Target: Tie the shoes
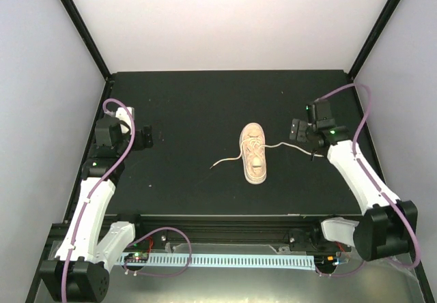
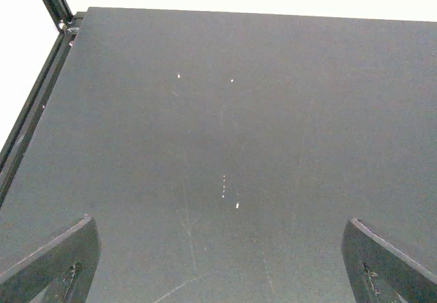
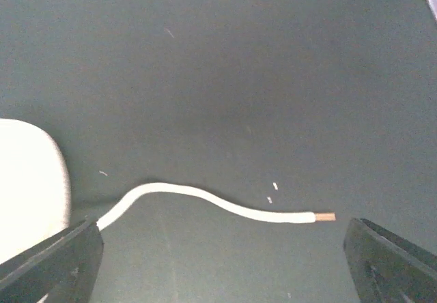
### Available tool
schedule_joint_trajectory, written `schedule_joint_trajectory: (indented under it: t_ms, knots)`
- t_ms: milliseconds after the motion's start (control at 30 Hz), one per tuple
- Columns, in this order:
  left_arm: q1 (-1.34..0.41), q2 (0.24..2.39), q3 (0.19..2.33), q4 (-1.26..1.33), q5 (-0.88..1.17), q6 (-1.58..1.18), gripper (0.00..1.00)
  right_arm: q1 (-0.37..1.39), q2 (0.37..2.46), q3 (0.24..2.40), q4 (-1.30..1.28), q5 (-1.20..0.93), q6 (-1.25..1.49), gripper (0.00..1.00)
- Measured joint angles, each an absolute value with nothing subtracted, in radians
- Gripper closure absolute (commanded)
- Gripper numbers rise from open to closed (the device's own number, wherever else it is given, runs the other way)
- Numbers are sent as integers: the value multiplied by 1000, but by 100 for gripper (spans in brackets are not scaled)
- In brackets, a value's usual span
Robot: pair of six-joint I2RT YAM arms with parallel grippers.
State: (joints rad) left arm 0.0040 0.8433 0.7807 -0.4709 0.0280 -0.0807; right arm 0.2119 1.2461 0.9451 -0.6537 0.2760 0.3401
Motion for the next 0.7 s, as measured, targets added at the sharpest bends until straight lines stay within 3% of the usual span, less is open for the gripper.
schedule_joint_trajectory:
  t_ms: [267,433,567,700]
  knots:
    - [4,843,781,-471,28,-81,1,307,1141,1106,-643,51,302,2]
    - [4,843,781,-471,28,-81,1,456,1198,958,-596,-9,374,10]
    - [4,844,781,-471,28,-81,1,470,1274,794,-566,-73,440,13]
    - [4,846,781,-471,29,-81,1,471,1331,759,-517,-149,472,22]
